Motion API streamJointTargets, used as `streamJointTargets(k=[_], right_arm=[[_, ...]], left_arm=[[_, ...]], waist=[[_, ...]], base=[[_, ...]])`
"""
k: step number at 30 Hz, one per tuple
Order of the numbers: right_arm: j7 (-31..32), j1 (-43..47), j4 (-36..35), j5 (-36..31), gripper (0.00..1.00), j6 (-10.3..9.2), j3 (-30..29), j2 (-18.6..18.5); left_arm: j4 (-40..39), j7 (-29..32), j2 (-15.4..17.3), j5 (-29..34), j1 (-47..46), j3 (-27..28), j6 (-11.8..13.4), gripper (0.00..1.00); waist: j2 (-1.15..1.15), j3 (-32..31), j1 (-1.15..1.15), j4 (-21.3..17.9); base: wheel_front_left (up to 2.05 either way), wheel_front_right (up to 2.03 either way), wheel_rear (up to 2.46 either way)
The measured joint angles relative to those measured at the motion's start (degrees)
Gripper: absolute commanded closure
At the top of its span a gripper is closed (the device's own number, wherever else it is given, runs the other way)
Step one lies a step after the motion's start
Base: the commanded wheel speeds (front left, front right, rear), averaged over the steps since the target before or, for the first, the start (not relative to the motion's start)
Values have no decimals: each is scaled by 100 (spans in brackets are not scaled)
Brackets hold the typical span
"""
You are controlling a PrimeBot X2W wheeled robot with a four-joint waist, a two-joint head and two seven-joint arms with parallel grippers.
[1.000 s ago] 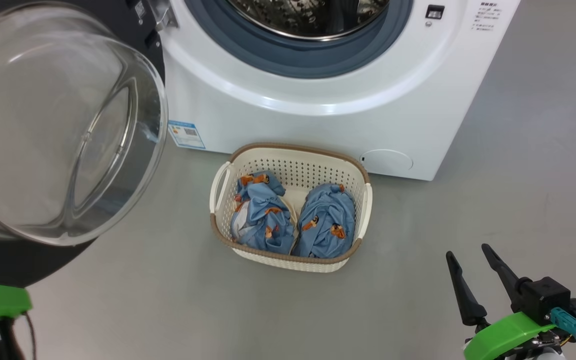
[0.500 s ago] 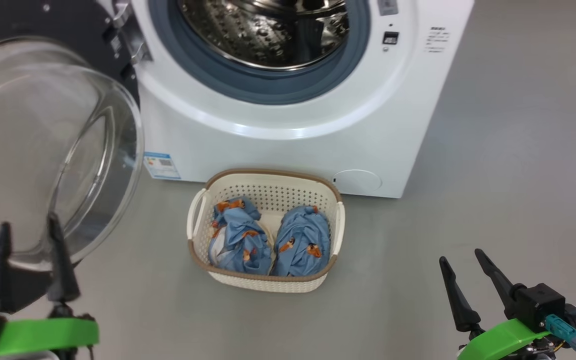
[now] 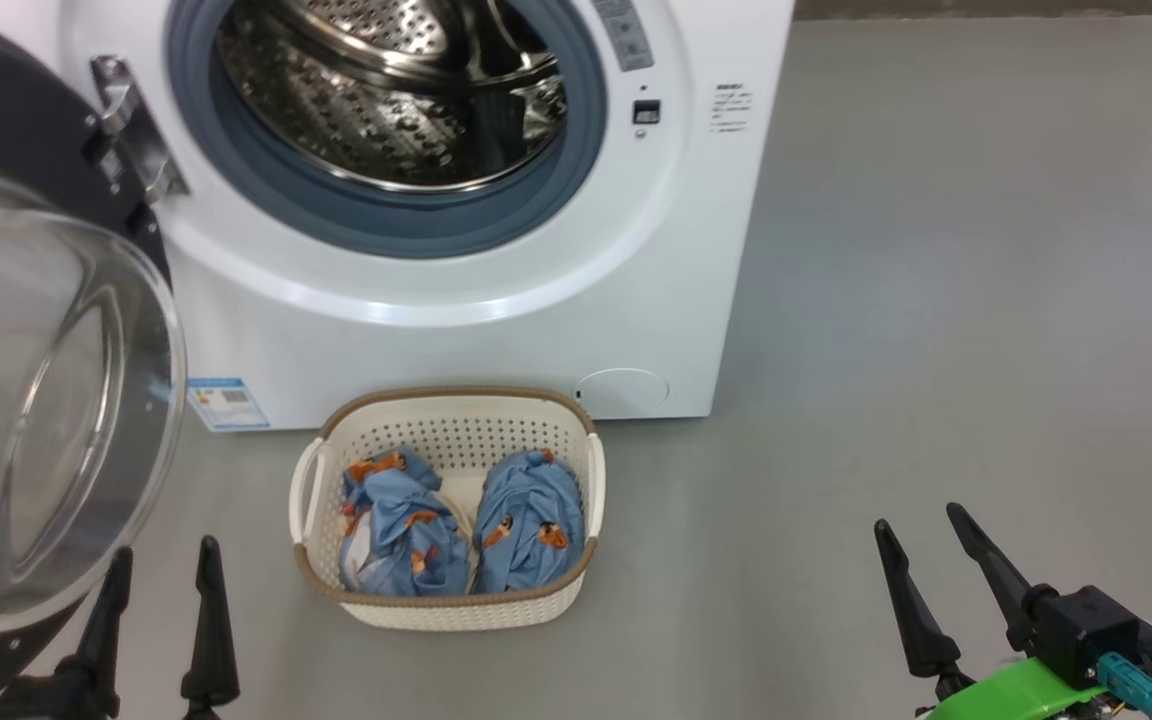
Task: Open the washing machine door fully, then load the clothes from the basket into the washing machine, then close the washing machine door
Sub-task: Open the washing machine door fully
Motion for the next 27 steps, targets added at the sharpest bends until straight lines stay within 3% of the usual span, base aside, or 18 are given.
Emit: streamJointTargets(k=[13, 27], right_arm=[[0, 391, -361, -103, 0, 0, -281, 185], [0, 463, -316, -226, 0, 0, -363, 286]], left_arm=[[148, 1, 19, -13, 303, -16, 0, 0], [243, 1, 24, -12, 293, -98, 0, 0]], waist=[[0, -302, 0, -261], [0, -288, 0, -145]], base=[[0, 0, 0], [0, 0, 0]])
